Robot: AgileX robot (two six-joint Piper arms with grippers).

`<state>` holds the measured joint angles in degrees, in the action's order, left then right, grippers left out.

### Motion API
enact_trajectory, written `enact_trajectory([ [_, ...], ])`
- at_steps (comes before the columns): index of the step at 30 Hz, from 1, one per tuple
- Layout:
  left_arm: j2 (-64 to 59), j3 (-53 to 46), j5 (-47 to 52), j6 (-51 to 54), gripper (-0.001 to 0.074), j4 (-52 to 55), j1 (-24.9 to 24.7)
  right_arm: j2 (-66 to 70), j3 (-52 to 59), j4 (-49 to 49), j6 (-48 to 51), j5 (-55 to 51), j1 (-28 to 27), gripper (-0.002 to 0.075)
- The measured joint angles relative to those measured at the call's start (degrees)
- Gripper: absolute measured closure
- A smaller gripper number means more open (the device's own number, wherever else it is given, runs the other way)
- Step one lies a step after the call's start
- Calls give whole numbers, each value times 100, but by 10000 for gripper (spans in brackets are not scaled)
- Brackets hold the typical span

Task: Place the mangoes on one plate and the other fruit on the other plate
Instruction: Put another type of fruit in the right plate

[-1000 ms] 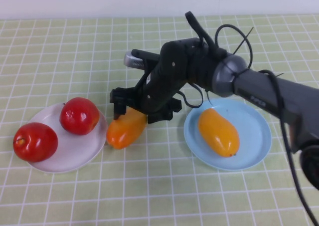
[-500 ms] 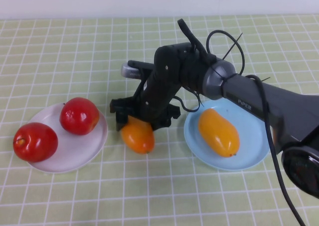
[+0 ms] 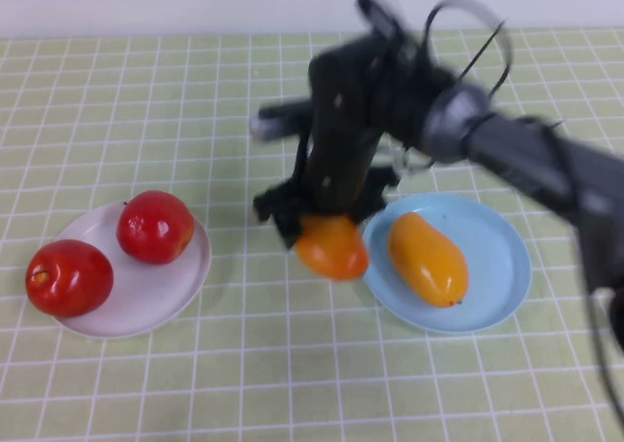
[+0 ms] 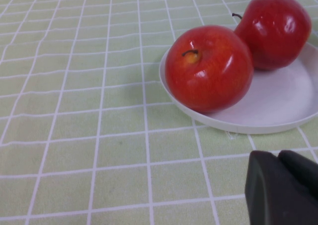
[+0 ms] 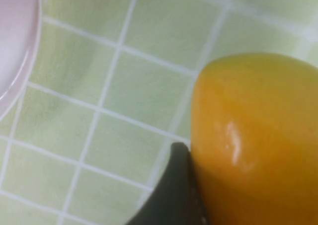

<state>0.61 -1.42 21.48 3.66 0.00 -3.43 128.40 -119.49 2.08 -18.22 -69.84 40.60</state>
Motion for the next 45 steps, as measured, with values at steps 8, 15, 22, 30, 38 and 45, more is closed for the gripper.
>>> enact_trajectory([
  [8,0,0,0,0,731,0,0,-1636,1258,-920,8,-7,-175,172],
  [15,0,0,0,0,731,0,0,-2283,2694,-1051,8,556,-888,171],
  [22,0,0,0,0,731,0,0,-1926,2910,-1102,8,849,-1324,172],
  [30,0,0,0,0,731,0,0,-1628,2938,-1102,8,1230,-1445,171],
  [38,0,0,0,0,731,0,0,-1582,2938,-1091,13,1308,-1445,45],
  [45,0,0,0,0,731,0,0,-1845,2942,-1091,22,1126,-1434,40],
])
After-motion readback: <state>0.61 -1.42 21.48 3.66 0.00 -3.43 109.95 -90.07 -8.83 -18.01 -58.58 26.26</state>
